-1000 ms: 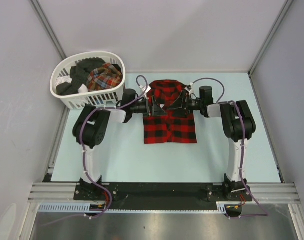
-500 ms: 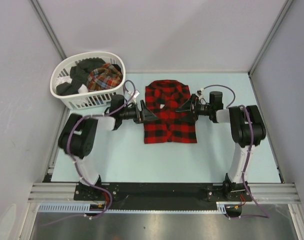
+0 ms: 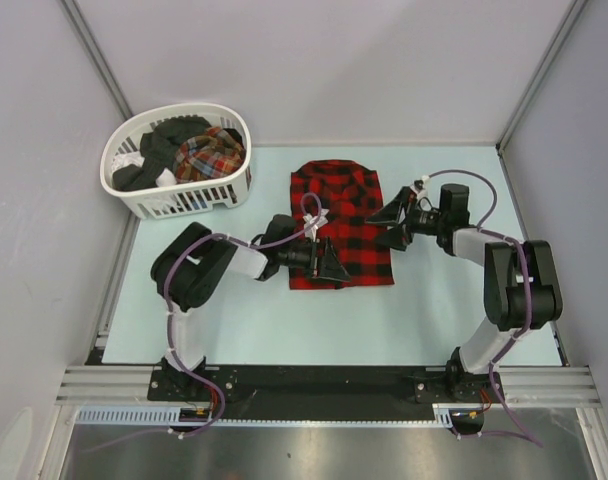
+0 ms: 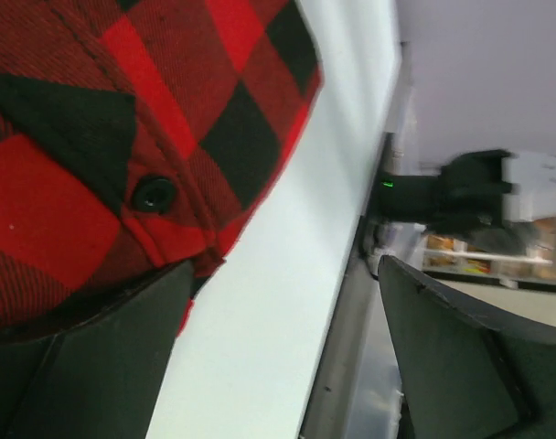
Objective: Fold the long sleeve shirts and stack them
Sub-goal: Fold the shirt
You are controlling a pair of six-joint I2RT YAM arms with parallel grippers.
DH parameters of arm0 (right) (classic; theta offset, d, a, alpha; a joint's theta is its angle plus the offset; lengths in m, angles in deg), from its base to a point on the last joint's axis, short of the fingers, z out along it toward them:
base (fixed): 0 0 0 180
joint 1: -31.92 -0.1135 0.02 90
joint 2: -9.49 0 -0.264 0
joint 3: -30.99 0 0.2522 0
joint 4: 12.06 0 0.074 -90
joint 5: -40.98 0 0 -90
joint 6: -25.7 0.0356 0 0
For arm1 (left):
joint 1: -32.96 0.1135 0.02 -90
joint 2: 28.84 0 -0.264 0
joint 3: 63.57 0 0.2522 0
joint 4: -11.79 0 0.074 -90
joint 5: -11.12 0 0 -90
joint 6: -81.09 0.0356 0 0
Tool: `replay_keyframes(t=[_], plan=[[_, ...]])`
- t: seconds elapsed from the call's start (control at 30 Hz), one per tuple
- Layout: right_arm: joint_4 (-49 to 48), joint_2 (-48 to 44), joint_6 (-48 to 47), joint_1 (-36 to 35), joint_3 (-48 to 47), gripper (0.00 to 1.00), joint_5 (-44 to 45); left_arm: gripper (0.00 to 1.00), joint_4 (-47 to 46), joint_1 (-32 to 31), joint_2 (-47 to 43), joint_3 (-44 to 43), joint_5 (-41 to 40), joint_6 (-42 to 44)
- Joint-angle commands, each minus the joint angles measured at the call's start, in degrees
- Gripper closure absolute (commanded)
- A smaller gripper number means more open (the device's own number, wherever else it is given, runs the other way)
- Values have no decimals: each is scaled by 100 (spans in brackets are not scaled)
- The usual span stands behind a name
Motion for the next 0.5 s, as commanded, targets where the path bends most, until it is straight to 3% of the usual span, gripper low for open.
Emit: replay_keyframes(t=[0.0, 0.13, 0.23, 0.33, 0.37, 0.43, 0.47], plan=[[267, -27, -207, -371, 40, 0, 102, 4, -291, 139, 285, 93, 114, -235], [-120, 656, -338, -670, 357, 0, 146, 4, -20, 130, -653, 313, 405, 327], [-515, 1228, -338, -688, 463, 0, 84, 4, 717, 305, -1864, 603, 397, 942], [-350, 1476, -759, -609, 463, 0, 93, 5, 2173, 456, -2491, 420, -93, 2362], [-201, 1511, -908, -592, 463, 0, 84, 6, 2874, 412, -2771, 349, -252, 3272], [-86, 1459, -1024, -592, 437, 0, 32, 11, 3895, 219, -2905, 33, -1226, 4095], [115, 1328, -1085, -600, 393, 0, -3, 14, 4127, -78, -2949, -72, -1621, 4899]])
